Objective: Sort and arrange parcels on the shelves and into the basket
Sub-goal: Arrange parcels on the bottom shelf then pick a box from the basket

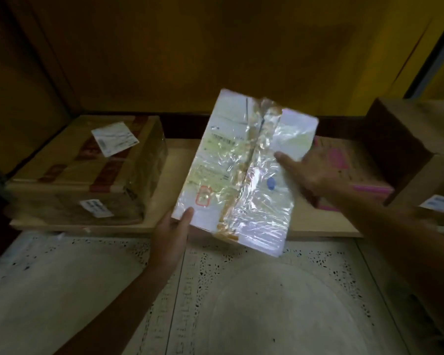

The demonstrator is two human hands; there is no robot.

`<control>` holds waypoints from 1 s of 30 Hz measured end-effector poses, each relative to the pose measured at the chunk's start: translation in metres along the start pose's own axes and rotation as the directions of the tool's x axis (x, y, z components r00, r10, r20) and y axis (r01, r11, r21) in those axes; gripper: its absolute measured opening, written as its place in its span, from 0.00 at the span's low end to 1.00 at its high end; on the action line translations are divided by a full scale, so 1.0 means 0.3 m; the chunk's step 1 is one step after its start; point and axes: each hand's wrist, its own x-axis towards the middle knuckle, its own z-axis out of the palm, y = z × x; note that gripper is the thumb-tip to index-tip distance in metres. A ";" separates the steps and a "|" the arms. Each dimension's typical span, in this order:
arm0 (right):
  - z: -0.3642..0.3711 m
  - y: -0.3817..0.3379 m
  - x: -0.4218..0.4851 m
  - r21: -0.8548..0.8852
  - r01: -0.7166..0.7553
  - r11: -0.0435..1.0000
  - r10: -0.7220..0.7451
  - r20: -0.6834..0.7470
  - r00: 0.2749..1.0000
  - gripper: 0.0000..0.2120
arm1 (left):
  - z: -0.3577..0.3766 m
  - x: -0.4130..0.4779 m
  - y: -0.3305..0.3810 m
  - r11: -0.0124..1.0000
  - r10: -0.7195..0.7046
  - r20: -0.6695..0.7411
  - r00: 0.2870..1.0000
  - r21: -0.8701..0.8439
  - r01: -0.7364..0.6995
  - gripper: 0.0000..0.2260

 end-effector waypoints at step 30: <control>-0.190 0.376 -0.022 -0.767 0.272 0.581 -0.243 0.156 0.957 0.37 | 0.490 -0.021 0.210 -0.127 0.313 0.787 0.531 0.589 -0.798 0.19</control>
